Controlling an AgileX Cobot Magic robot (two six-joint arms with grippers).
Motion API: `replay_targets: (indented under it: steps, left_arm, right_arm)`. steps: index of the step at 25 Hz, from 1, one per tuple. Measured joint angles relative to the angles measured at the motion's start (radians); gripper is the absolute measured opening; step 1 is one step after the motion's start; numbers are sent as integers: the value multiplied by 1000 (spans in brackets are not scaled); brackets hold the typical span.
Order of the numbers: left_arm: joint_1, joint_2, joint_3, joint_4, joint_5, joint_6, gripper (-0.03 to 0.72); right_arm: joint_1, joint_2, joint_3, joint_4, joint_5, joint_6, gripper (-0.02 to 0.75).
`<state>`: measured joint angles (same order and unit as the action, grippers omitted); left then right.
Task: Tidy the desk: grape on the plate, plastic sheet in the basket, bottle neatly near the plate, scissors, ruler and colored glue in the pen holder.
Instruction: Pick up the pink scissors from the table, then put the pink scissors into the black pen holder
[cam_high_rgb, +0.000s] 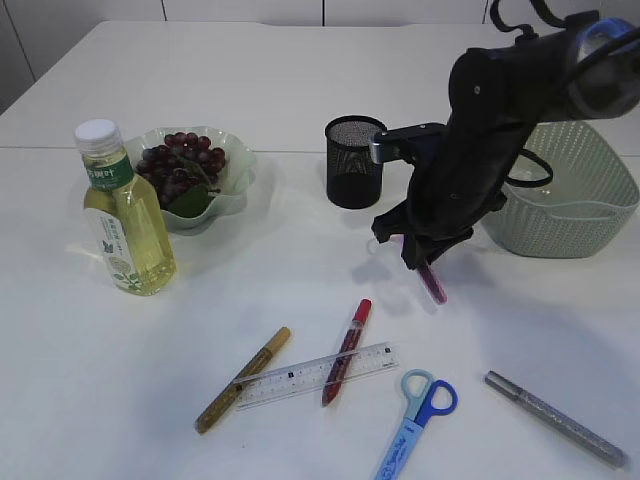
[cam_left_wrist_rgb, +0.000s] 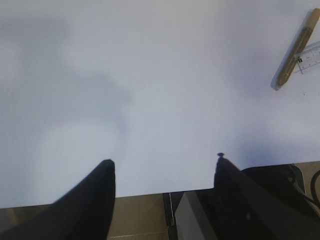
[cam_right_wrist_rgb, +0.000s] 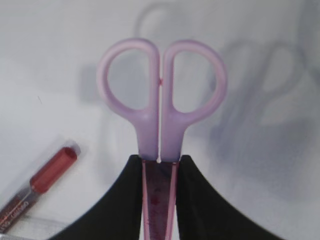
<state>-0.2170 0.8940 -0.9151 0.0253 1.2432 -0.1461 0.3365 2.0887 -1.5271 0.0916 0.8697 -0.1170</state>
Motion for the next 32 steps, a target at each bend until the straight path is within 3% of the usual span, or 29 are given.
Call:
replay_targets:
  steps: [5, 9, 24, 32]
  left_arm:
    - [0, 0, 0, 0, 0, 0, 449]
    - [0, 0, 0, 0, 0, 0, 447]
    - [0, 0, 0, 0, 0, 0, 443]
    - [0, 0, 0, 0, 1, 0, 443]
  right_arm:
    - [0, -102, 137, 1, -273, 0, 147]
    - [0, -130, 162, 1, -397, 0, 147]
    - [59, -132, 165, 1, -709, -8, 146]
    - [59, -132, 79, -32, -851, -14, 146]
